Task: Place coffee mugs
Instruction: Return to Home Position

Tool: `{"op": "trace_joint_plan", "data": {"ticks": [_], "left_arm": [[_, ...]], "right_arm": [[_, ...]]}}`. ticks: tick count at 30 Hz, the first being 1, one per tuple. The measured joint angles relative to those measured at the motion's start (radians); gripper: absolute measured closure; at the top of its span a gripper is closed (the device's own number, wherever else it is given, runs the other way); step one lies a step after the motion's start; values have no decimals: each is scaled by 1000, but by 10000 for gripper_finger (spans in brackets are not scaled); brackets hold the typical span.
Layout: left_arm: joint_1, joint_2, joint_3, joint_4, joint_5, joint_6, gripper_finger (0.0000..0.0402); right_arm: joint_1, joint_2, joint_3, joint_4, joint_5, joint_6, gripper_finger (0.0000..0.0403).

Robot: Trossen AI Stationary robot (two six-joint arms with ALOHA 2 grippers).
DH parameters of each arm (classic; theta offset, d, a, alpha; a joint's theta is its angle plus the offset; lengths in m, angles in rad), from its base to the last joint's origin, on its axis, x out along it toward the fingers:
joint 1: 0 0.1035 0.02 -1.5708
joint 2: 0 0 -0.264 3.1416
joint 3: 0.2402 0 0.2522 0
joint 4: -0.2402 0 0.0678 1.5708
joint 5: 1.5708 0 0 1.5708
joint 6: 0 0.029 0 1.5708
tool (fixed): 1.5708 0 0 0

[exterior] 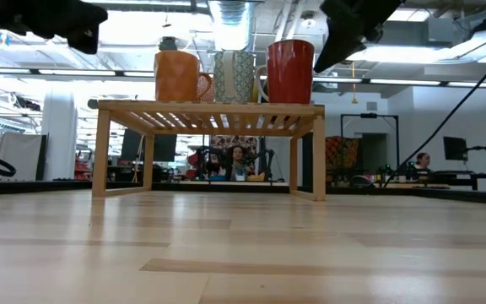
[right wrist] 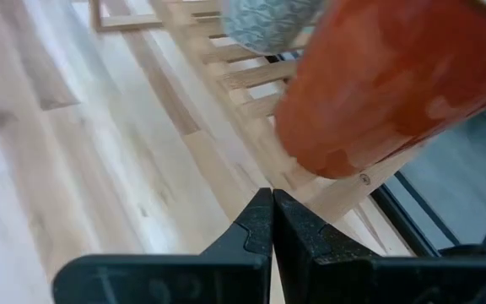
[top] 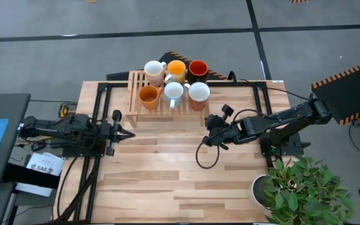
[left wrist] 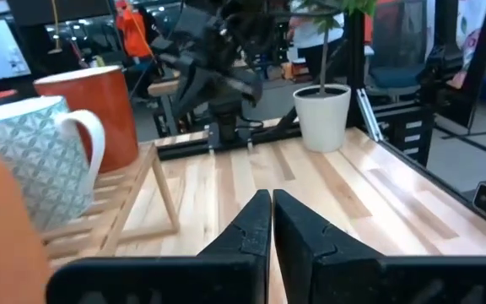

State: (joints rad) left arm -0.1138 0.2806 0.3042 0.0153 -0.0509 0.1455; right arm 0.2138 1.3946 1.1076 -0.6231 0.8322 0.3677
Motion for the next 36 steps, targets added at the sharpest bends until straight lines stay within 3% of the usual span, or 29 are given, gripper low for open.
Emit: {"op": "trace_joint_plan", "data": {"ticks": [4,14,21,25,30,33,36], "left_arm": [[6,-65,-38,-13,-3,2,401],[6,-196,-285,122,-25,-106,401],[6,-245,-292,99,19,-112,401],[6,-256,-293,99,38,-110,401],[6,-256,-293,101,52,-110,401],[6,-256,-293,105,51,-106,401],[6,-256,-294,105,51,-105,401]], "right_arm": [[40,-2,0,0,1,-3,374],[157,-70,0,-42,3,62,374],[225,-127,-2,-130,27,163,374],[240,-173,-90,-113,26,198,379],[228,-304,-300,58,-29,245,384],[191,-407,-429,296,-117,139,385],[102,-487,-550,562,-292,-23,382]]}}
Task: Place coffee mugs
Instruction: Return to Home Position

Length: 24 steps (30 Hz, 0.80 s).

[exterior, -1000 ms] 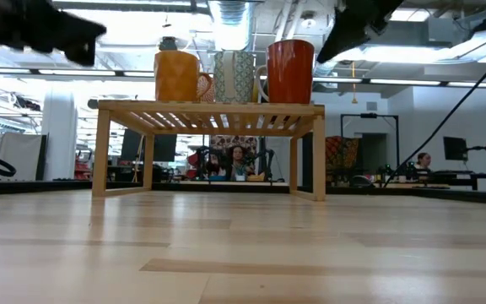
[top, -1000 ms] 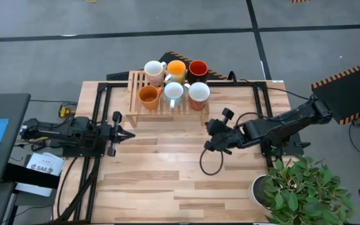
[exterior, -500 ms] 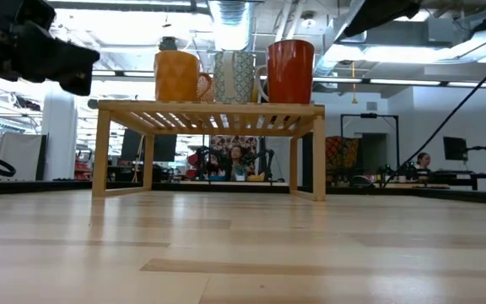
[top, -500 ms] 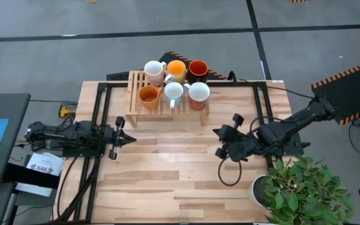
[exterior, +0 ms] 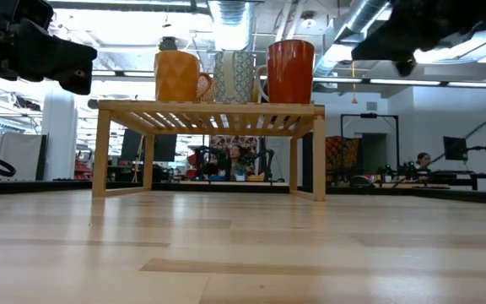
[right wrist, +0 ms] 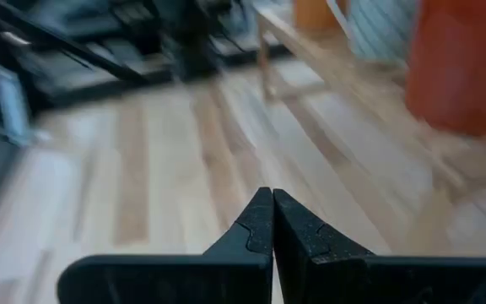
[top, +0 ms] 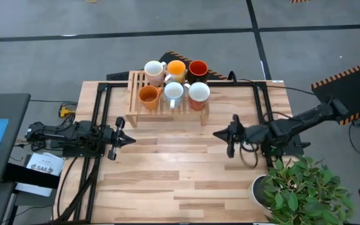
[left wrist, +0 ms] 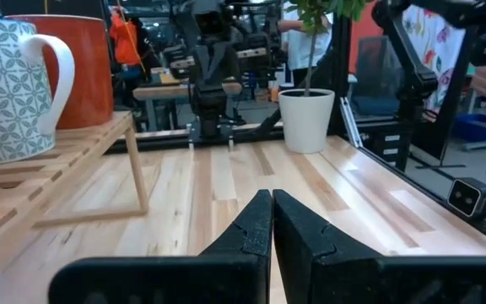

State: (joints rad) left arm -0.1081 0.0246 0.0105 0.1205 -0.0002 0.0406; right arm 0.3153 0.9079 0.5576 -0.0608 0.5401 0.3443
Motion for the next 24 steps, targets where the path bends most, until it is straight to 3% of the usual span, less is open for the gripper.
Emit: {"op": "trace_joint_plan", "data": {"ticks": [5,10,13,24], "left_arm": [[0,0,0,10,-4,14,401],[0,0,0,10,-5,24,401],[0,0,0,3,-6,37,401],[0,1,-1,2,-4,22,401]], "right_arm": [[-231,-41,-110,231,-314,-129,378],[-324,-44,-151,227,-401,-136,377],[-290,-82,-194,206,-397,-129,376],[-47,-444,-380,151,-111,-64,375]]}}
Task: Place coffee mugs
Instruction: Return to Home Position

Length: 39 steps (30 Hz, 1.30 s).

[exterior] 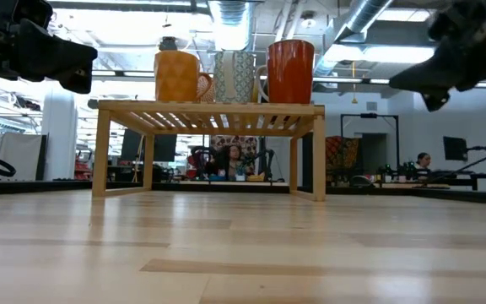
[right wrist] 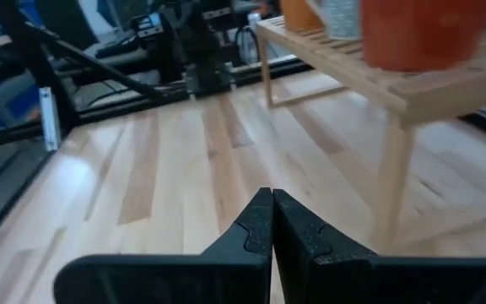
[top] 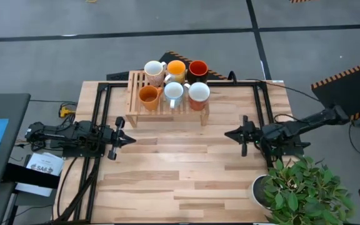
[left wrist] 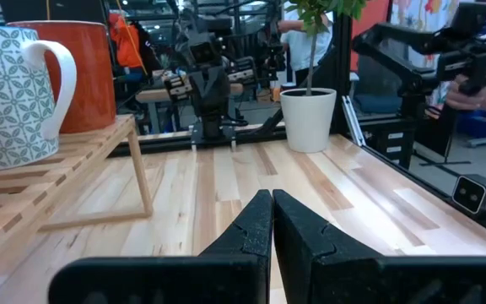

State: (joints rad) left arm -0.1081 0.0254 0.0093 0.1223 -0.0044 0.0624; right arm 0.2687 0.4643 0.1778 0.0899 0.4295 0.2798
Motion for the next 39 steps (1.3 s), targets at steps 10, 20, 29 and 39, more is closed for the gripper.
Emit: {"op": "trace_joint_plan", "data": {"ticks": [10,20,29,39], "left_arm": [[0,0,0,0,0,6,401],[0,0,-1,-32,1,27,401],[0,1,-1,-67,-66,117,401],[1,1,-1,-74,-139,154,401]], "right_arm": [[35,-378,-123,-135,142,-45,378],[-67,-458,-150,-72,-116,-154,380],[-229,-449,-151,-103,-298,-255,380],[-275,-368,-151,-115,-356,-328,365]]}}
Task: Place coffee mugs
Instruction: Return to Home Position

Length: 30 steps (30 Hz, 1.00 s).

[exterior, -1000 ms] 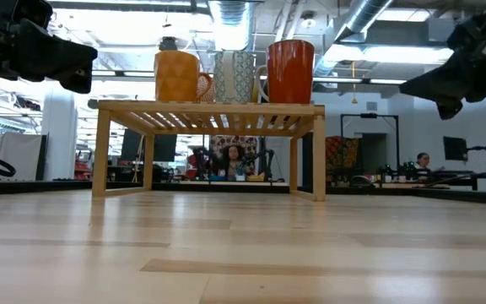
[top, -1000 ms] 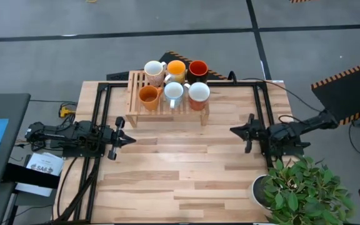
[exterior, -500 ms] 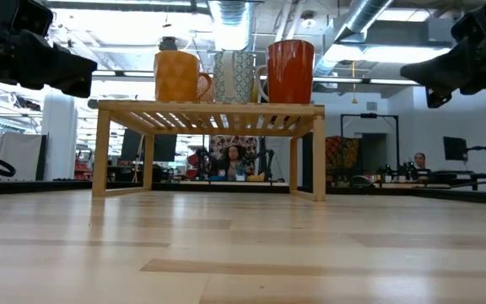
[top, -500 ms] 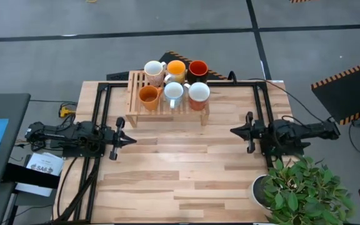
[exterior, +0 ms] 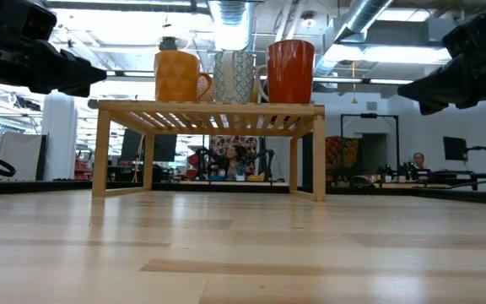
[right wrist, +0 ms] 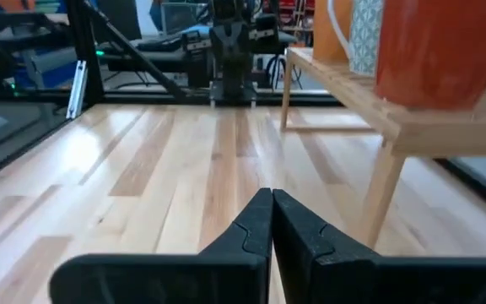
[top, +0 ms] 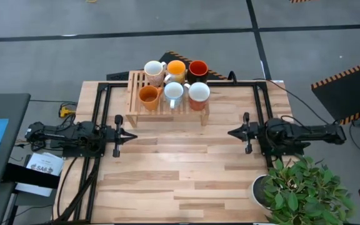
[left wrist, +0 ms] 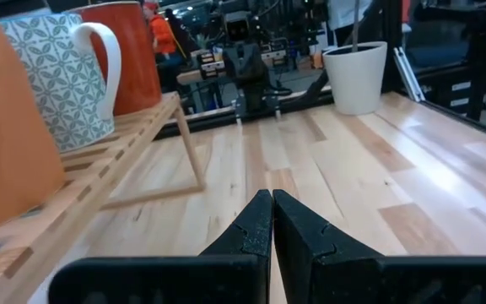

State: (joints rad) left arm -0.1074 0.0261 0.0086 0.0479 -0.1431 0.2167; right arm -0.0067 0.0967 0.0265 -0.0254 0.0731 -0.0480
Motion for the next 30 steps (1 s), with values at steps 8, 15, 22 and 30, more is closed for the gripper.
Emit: {"op": "trace_joint_plan", "data": {"ticks": [8,15,22,30], "left_arm": [[0,0,0,1,4,-36,401],[0,0,0,2,4,-37,401],[0,0,0,2,4,-41,401],[0,0,0,2,4,-40,401]], "right_arm": [[-1,23,0,0,2,134,361],[-1,23,-1,3,4,134,361],[-1,23,-1,3,4,135,360],[-1,23,-1,3,5,136,360]]}}
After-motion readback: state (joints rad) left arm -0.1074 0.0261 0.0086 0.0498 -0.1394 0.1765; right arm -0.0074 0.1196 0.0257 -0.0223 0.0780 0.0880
